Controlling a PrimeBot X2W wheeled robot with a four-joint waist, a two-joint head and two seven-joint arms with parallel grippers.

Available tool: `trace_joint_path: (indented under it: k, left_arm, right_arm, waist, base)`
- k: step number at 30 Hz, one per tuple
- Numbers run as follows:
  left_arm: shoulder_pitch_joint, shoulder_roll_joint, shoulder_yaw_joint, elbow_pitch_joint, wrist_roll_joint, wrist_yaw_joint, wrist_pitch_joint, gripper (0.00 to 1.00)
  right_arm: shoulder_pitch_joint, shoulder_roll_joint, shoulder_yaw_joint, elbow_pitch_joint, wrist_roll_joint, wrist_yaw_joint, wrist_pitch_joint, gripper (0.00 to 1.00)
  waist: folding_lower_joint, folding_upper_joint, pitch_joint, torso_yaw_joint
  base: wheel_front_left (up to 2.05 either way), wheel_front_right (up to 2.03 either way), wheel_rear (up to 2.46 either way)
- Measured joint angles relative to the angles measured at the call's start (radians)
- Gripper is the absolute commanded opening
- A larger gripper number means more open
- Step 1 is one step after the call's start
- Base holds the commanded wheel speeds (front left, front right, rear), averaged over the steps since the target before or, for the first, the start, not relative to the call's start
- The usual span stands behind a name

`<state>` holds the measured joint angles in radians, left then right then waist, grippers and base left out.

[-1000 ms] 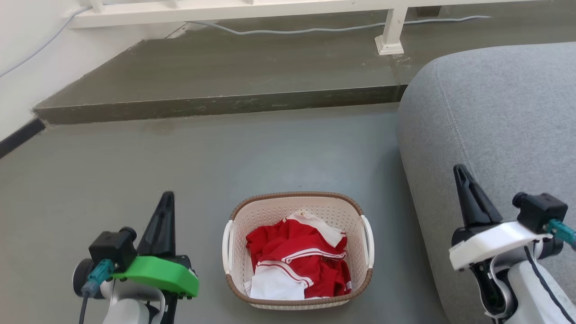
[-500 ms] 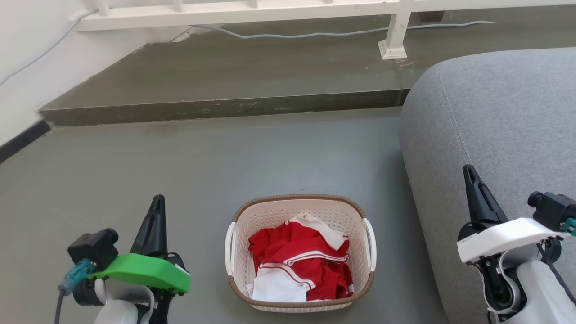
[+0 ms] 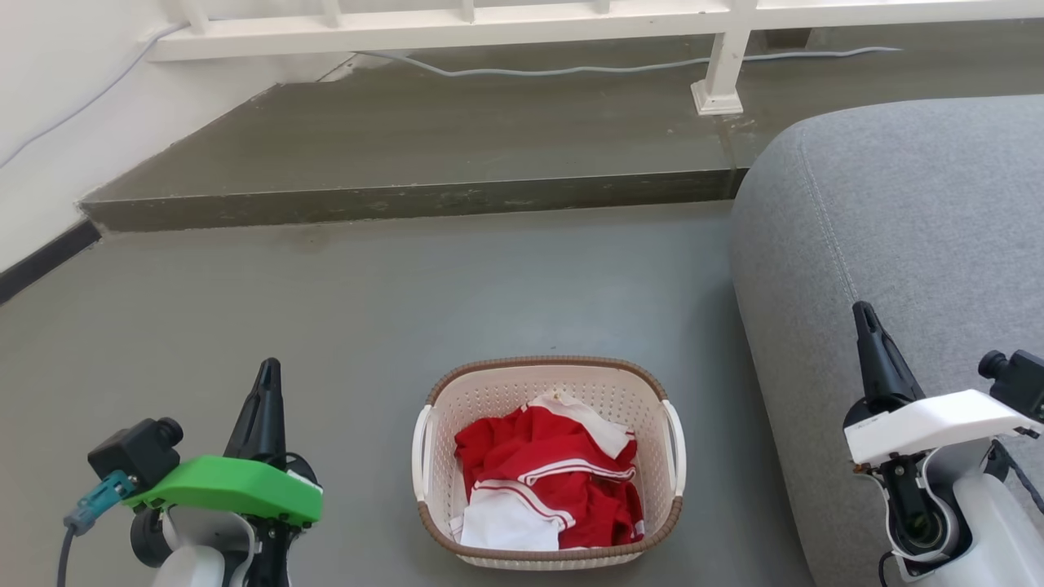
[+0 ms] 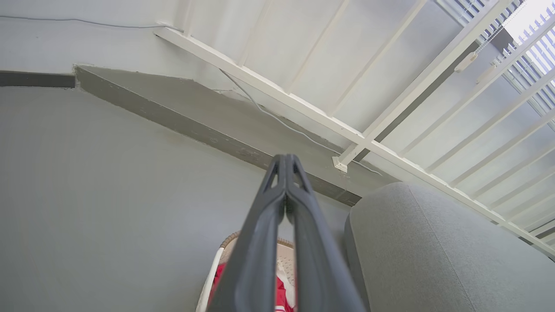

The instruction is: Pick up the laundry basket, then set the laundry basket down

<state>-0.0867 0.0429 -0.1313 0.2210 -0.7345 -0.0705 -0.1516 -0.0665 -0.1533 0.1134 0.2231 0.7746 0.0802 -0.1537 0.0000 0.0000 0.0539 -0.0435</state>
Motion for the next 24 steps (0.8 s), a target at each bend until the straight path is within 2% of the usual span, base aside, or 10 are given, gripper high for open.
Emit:
trace_joint_path:
  k: [24]
  left_arm:
    - [0.0,0.0,0.063,0.022,-0.281,-0.018,0.082,0.0]
  right_arm:
    - [0.0,0.03,-0.075,0.018,0.274,0.015,0.081,0.0]
  waist:
    - [0.0,0.0,-0.017,0.014]
  base:
    - [0.0,0.0,0.0]
